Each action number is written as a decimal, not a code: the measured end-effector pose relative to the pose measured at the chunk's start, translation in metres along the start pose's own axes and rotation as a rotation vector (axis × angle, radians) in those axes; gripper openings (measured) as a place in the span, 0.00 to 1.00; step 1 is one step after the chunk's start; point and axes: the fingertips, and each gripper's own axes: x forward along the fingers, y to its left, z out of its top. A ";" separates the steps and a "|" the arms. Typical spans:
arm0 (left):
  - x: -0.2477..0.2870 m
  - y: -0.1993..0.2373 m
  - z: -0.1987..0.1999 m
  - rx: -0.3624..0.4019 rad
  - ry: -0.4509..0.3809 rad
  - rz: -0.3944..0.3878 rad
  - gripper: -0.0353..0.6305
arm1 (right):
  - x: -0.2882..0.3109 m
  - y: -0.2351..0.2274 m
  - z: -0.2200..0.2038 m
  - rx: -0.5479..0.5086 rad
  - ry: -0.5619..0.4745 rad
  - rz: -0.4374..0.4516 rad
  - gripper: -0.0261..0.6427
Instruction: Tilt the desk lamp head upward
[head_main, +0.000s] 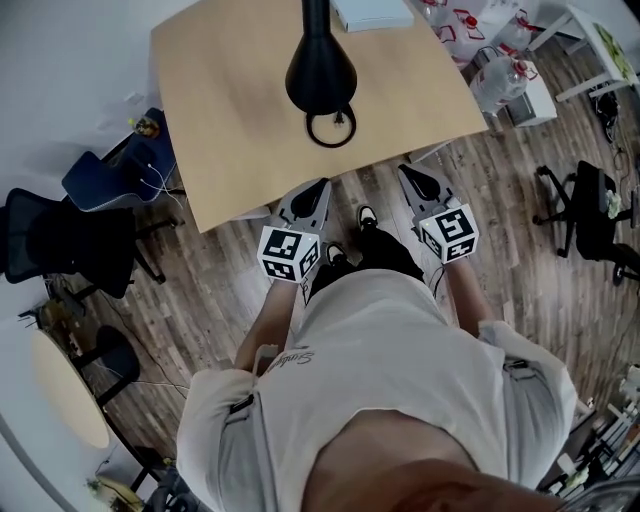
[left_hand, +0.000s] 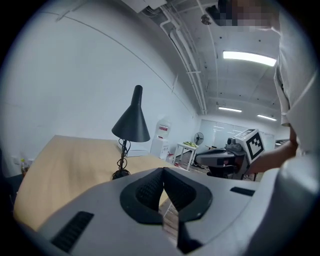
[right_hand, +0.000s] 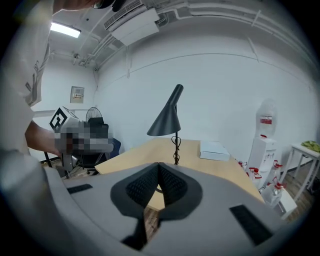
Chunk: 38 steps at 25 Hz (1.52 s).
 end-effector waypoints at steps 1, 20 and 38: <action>0.004 0.004 0.002 -0.003 0.003 0.015 0.07 | 0.008 -0.004 0.005 -0.005 -0.009 0.013 0.03; 0.087 0.061 0.027 -0.037 -0.018 0.256 0.07 | 0.149 -0.083 -0.060 -0.097 0.202 0.340 0.03; 0.105 0.090 0.015 -0.113 0.010 0.319 0.07 | 0.246 -0.051 -0.150 -0.334 0.512 0.518 0.03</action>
